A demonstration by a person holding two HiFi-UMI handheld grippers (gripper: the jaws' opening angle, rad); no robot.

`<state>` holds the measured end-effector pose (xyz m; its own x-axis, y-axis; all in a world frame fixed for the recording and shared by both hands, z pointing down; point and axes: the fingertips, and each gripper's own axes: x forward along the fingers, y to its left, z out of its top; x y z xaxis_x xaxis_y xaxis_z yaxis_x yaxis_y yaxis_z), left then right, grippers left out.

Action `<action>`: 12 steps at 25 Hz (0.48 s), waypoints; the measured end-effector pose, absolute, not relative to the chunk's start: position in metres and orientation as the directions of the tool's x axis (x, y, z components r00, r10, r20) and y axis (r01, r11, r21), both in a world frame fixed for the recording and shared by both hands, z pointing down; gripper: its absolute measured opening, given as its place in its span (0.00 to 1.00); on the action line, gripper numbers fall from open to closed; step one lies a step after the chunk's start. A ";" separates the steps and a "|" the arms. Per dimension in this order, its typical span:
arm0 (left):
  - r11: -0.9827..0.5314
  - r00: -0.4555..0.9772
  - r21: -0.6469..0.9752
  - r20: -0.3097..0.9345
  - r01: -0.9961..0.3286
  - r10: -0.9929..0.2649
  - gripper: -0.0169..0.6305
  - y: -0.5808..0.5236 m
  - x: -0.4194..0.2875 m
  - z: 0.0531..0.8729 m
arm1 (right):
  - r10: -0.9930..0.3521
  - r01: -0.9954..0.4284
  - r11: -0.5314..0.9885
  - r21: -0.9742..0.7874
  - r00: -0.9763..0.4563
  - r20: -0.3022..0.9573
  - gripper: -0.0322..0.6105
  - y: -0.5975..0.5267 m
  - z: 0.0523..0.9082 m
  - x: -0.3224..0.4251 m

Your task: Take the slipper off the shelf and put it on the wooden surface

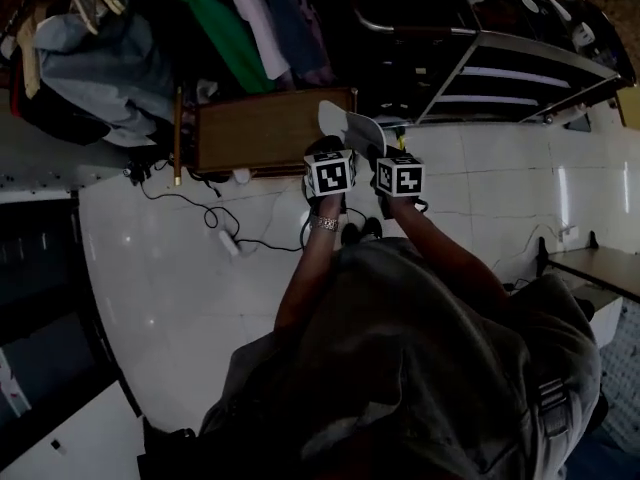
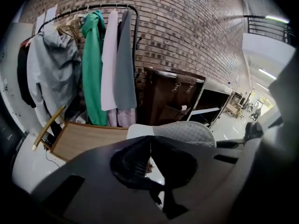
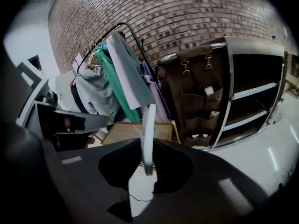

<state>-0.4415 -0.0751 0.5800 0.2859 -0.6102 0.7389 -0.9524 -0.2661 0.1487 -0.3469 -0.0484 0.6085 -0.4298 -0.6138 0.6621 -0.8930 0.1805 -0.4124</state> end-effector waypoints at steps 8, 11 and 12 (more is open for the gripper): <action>-0.150 0.238 0.186 0.683 -0.971 -0.690 0.03 -0.063 -0.494 0.557 | -0.567 -0.868 0.102 -0.486 -0.452 0.688 0.14 -0.080 0.656 -0.400; -0.133 0.207 0.160 0.693 -0.978 -0.691 0.03 -0.037 -0.516 0.561 | -0.643 -0.852 0.002 -0.523 -0.402 0.652 0.14 -0.104 0.676 -0.404; -0.112 0.188 0.155 0.697 -0.982 -0.691 0.03 -0.028 -0.527 0.562 | -0.684 -0.830 -0.054 -0.555 -0.374 0.626 0.14 -0.115 0.680 -0.404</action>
<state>-0.5271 -0.0283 0.5625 0.1884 -0.6914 0.6975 -0.9817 -0.1117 0.1545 -0.4040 -0.1150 0.6803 -0.3740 -0.6844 0.6258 -0.8303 -0.0535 -0.5547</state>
